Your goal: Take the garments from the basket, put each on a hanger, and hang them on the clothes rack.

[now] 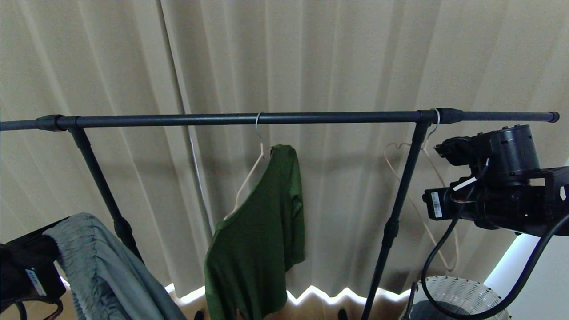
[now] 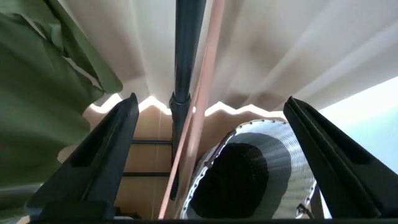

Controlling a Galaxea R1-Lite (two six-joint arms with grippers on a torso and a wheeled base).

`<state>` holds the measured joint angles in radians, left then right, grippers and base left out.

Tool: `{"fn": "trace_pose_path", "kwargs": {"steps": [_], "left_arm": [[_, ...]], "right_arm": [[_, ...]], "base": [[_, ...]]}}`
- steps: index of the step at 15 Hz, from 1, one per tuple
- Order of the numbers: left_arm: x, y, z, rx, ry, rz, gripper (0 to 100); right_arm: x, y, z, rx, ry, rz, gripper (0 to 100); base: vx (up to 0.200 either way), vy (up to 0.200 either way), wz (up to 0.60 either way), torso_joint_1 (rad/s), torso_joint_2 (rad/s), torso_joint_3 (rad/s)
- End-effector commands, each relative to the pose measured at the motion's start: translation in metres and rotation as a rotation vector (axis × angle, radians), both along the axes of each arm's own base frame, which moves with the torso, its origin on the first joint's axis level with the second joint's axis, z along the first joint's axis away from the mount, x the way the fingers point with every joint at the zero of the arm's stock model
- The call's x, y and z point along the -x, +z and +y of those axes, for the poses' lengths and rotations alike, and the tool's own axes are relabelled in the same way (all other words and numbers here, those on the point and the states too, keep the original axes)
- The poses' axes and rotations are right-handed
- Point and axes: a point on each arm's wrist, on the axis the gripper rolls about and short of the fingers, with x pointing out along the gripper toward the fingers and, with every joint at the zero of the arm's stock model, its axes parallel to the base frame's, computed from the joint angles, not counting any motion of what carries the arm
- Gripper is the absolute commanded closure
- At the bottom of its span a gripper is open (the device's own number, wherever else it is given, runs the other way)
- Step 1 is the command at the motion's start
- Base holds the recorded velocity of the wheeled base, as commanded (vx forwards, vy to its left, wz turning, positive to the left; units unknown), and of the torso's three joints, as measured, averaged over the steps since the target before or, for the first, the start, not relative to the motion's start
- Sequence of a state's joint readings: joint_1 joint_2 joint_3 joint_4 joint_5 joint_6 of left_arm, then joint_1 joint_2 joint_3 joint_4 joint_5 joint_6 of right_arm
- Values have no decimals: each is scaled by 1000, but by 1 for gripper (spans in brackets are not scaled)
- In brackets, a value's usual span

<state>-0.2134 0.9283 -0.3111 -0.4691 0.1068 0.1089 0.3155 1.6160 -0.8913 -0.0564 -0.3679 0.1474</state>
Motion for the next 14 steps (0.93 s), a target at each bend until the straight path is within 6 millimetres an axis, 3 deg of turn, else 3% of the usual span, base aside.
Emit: {"fn": "trace_pose_path", "kwargs": {"steps": [1, 10, 14], "left_arm": [[0, 0, 0, 0, 1, 1, 100], [0, 0, 0, -1, 1, -2, 100], [1, 0, 0, -3, 0, -1, 100]], "right_arm": [[2, 4, -1, -1, -3, -14, 100], [26, 28, -17, -12, -62, -149, 100], [54, 31, -25, -12, -50, -197, 100]], "base": [[0, 0, 0, 0, 0, 0], [0, 0, 0, 0, 0, 0], [0, 0, 0, 0, 0, 0]]}}
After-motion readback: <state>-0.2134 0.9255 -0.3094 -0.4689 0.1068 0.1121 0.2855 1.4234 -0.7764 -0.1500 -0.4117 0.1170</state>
